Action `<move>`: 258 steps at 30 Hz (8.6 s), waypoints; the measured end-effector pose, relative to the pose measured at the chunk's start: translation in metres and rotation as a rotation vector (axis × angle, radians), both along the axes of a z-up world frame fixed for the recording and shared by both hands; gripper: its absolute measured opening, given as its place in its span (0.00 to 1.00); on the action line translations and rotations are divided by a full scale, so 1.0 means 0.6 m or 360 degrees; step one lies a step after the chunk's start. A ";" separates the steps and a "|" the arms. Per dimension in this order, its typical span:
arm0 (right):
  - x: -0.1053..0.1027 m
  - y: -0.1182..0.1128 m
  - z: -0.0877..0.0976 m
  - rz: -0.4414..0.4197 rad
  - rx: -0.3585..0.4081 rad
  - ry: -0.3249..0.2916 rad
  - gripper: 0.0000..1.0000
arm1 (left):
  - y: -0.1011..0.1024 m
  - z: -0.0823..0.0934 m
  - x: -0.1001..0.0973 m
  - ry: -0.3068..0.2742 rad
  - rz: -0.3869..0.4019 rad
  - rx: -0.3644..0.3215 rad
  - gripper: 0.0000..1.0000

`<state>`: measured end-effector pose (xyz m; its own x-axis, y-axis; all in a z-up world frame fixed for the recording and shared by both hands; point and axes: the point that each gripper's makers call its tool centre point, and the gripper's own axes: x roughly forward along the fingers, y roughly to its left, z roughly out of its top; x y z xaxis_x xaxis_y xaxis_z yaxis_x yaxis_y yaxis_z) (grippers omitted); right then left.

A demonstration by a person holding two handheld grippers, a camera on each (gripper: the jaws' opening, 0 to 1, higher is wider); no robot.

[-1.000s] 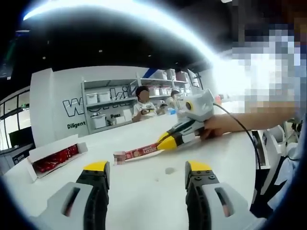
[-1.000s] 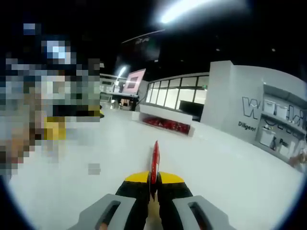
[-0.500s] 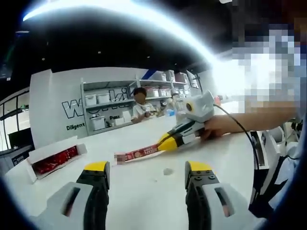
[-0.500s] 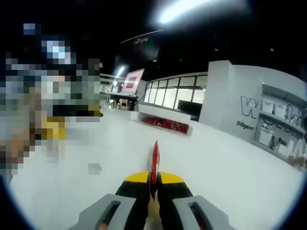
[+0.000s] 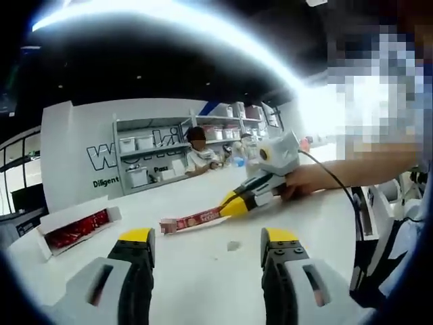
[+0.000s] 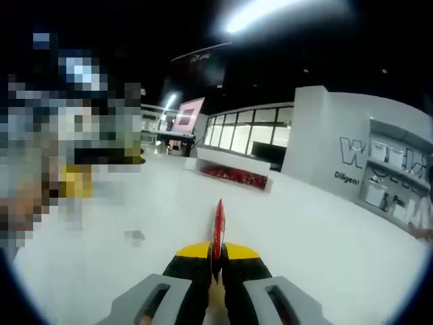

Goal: Tear open the coffee pouch, take out the coffee, and pour the coffee from the pouch into the cup

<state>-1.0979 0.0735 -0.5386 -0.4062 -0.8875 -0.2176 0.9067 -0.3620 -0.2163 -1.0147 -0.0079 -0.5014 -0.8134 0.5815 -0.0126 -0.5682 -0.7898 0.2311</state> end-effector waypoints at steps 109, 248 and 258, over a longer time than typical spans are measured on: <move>0.137 0.077 0.019 0.0150 -0.0150 -0.0105 0.06 | 0.018 0.002 0.013 -0.0013 -0.0135 0.0041 0.45; 0.225 0.035 0.114 0.0458 -0.0554 0.0057 0.02 | 0.179 0.029 0.081 0.0285 -0.0580 -0.0053 0.05; 0.236 0.033 0.110 0.0564 -0.0572 0.0039 0.08 | 0.183 0.024 0.084 0.0319 -0.0605 -0.0117 0.04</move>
<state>-0.9566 0.0933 -0.4727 -0.0675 -0.9888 0.1327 0.9836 -0.0883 -0.1575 -0.9640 0.1021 -0.4868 -0.5321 0.8437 0.0710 -0.7537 -0.5102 0.4143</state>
